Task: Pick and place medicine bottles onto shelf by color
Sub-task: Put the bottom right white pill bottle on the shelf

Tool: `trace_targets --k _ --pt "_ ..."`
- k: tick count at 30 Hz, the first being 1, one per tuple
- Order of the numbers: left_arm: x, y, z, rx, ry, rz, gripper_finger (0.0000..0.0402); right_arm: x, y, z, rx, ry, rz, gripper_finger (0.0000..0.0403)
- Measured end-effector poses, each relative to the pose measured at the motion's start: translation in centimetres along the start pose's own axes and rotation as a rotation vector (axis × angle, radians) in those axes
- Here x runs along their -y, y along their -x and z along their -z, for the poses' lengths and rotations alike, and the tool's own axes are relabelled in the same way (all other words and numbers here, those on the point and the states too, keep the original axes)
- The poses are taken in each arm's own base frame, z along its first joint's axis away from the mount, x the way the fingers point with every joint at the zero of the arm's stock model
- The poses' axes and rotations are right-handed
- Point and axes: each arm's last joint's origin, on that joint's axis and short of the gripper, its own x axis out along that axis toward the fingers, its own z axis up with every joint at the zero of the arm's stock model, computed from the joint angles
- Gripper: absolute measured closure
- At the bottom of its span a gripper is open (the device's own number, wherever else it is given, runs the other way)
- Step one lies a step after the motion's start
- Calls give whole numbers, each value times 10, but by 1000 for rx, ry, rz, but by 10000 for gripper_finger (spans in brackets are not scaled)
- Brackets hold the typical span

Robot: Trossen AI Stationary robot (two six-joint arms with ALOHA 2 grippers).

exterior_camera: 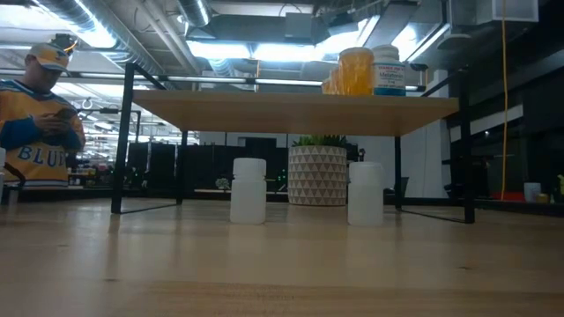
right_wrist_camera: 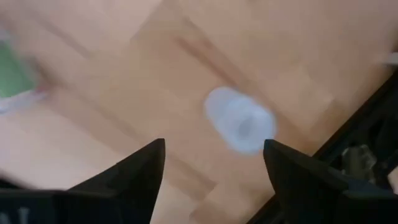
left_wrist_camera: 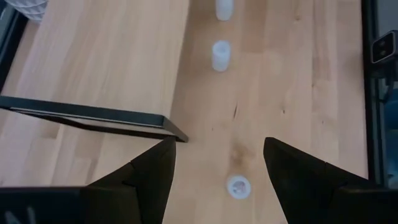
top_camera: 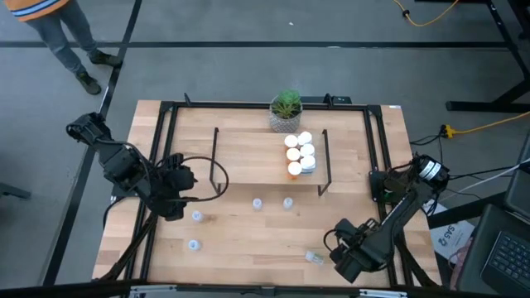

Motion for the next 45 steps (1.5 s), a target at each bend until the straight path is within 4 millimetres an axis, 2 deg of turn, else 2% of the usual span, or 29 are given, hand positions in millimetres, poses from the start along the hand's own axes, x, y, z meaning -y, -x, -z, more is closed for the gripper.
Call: trace_targets --k 7,14,22,30,33,36,41,45 --pt "2 0 0 10 1 11 164 9 -17 -2 11 -26 65 128" --pt "2 0 -1 14 2 13 164 6 -38 -2 -9 -2 -7 155" --pt "2 0 -1 14 1 13 164 1 -31 -3 37 1 -44 231" --pt "4 0 1 10 -6 22 164 -6 -20 -2 54 2 -96 258" --pt "8 3 4 -7 -32 56 164 -12 -8 -5 52 33 -141 258" --pt "13 6 9 -16 -68 86 164 -23 13 -15 70 113 -219 258" --pt "19 11 16 -5 -113 108 164 -47 64 -38 155 382 -450 257" --pt "22 13 18 19 -137 102 164 -58 110 -67 370 579 -606 258"
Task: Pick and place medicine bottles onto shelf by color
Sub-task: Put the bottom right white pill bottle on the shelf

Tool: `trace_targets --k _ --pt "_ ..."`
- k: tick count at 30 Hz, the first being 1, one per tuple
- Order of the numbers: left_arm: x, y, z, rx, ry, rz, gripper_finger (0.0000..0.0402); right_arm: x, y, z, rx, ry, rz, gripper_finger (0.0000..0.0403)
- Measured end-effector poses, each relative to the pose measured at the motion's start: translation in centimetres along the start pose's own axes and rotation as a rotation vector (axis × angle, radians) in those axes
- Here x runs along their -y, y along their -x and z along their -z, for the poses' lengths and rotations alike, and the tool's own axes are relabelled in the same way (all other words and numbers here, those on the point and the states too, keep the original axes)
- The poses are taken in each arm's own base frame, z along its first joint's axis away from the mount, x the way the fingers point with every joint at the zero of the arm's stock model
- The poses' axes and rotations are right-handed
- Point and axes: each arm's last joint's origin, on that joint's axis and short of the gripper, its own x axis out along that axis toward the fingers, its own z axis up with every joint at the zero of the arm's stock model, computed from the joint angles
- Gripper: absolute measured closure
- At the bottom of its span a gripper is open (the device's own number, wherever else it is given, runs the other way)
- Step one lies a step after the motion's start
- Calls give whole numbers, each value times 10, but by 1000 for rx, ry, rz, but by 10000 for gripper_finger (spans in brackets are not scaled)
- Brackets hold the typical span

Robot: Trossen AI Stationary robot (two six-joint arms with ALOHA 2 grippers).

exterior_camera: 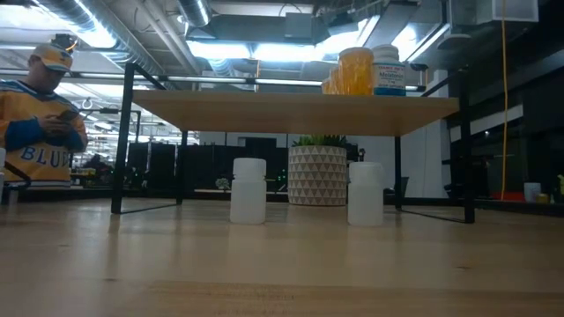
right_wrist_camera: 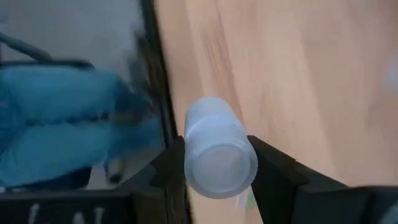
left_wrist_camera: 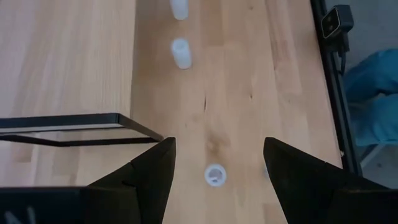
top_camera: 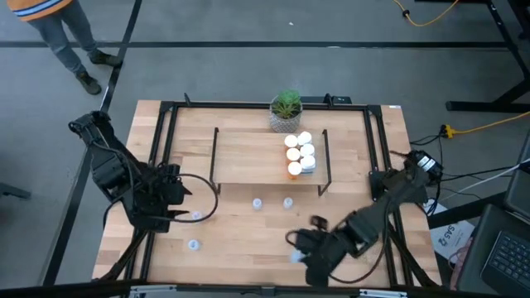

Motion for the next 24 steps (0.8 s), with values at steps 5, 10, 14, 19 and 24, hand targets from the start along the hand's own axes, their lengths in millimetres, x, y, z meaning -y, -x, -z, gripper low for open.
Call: trace_targets --k 5,10,14,19,24 --pt "1 1 1 17 -10 -11 164 11 36 -59 221 217 18 258" --pt "1 1 0 27 -10 -23 164 48 68 -112 370 324 150 258" --pt "1 1 1 26 -12 -25 164 94 89 -138 301 358 237 258" --pt "-1 1 0 62 -41 -67 164 163 102 -162 208 264 283 258" --pt "-2 1 -1 92 -46 -103 164 213 102 -177 172 160 257 258"
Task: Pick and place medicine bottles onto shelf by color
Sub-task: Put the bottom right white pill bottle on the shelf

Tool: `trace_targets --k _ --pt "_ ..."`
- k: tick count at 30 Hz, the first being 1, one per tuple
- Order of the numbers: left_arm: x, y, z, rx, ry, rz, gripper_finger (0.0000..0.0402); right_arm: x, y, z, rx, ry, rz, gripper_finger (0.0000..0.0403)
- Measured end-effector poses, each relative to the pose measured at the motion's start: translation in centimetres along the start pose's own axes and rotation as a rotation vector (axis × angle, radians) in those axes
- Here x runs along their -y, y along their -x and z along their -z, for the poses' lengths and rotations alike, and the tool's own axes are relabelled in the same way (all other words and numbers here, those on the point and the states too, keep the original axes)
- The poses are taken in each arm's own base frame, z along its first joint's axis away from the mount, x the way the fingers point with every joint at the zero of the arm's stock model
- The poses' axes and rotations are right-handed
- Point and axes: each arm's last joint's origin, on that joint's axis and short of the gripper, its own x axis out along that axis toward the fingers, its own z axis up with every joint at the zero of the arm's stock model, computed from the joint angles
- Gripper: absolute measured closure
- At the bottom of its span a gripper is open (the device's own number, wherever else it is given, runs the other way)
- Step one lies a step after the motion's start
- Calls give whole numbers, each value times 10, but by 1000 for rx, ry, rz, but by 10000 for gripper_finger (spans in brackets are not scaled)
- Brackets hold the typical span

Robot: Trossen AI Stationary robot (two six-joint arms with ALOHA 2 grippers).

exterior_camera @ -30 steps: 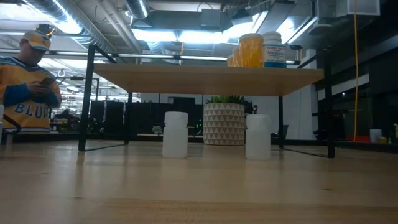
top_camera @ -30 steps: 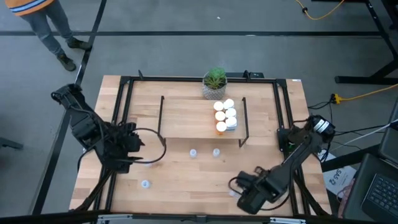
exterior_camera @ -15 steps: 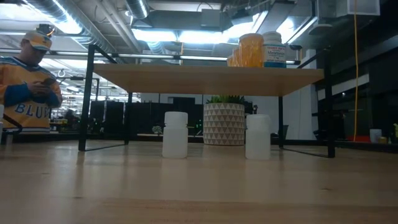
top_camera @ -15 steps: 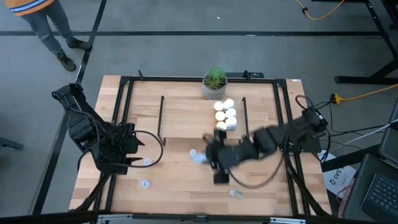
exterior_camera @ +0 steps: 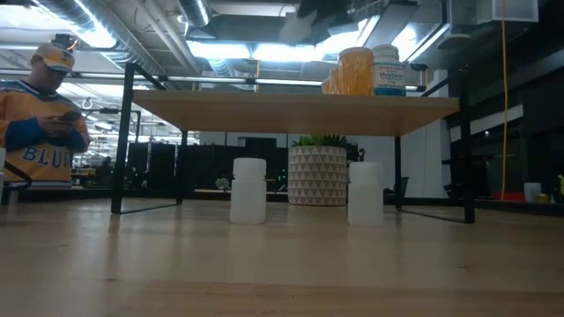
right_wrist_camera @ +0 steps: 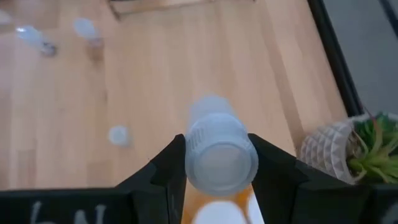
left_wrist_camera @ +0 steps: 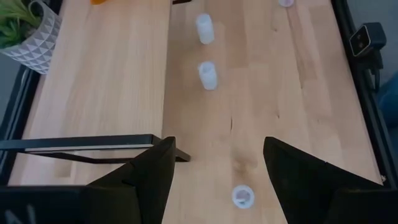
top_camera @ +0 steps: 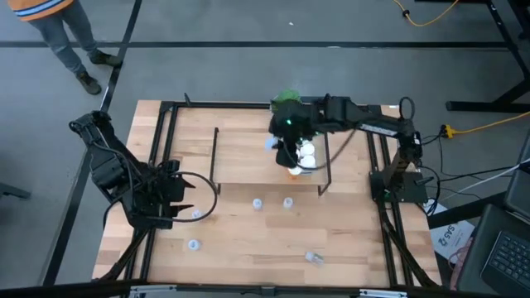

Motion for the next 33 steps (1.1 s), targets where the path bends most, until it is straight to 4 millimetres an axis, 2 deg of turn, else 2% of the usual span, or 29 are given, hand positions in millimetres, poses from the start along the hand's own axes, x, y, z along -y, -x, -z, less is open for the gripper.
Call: trace_targets --k 7,13,16,22,33 --pt "0 0 0 0 1 0 164 28 -31 -1 -84 -21 -51 258" --pt "0 0 0 0 1 0 164 35 -64 9 -254 -44 -47 258" --pt "0 0 0 0 1 0 164 35 -74 10 -280 -44 -47 258" --pt "0 0 0 0 1 0 164 35 -78 10 -285 -50 -21 256" --pt "0 0 0 0 1 1 164 37 -78 10 -290 -42 18 222"
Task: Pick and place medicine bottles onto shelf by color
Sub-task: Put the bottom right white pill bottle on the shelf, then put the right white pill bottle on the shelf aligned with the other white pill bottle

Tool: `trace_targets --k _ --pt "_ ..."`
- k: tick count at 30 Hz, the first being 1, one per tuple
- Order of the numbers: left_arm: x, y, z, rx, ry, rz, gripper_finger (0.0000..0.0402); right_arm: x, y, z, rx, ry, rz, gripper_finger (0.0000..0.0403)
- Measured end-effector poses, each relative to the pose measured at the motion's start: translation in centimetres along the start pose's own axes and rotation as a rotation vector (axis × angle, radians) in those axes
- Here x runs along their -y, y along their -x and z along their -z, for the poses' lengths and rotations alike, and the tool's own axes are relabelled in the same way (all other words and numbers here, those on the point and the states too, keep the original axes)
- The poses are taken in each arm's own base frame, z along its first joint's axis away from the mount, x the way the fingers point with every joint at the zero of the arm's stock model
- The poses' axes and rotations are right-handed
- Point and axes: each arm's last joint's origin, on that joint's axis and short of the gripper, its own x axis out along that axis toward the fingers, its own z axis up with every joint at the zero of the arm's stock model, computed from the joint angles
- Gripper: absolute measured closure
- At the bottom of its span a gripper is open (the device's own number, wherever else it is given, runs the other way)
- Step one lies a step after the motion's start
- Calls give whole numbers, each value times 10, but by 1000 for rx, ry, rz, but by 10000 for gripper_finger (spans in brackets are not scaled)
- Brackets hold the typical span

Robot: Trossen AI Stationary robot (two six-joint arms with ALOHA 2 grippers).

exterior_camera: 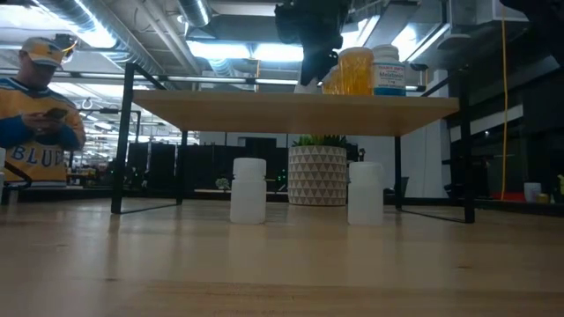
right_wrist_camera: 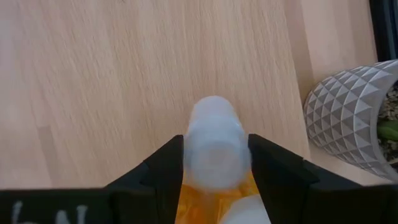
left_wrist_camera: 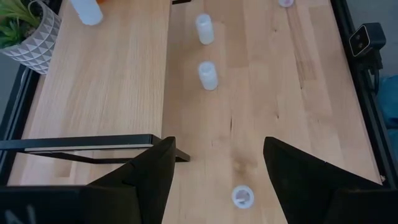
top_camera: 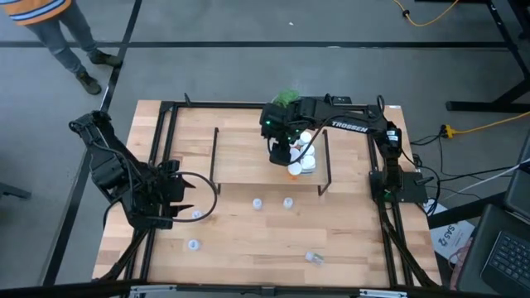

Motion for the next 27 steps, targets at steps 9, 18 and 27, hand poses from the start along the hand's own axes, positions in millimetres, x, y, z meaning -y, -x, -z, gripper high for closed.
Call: trace_targets --k 9,18,27 --pt "0 0 0 0 0 0 164 0 1 -1 16 22 0 188" --pt "0 0 0 0 1 1 164 -9 47 -12 164 49 -14 167" --pt "0 0 0 0 1 1 164 -95 96 6 181 150 -557 205"
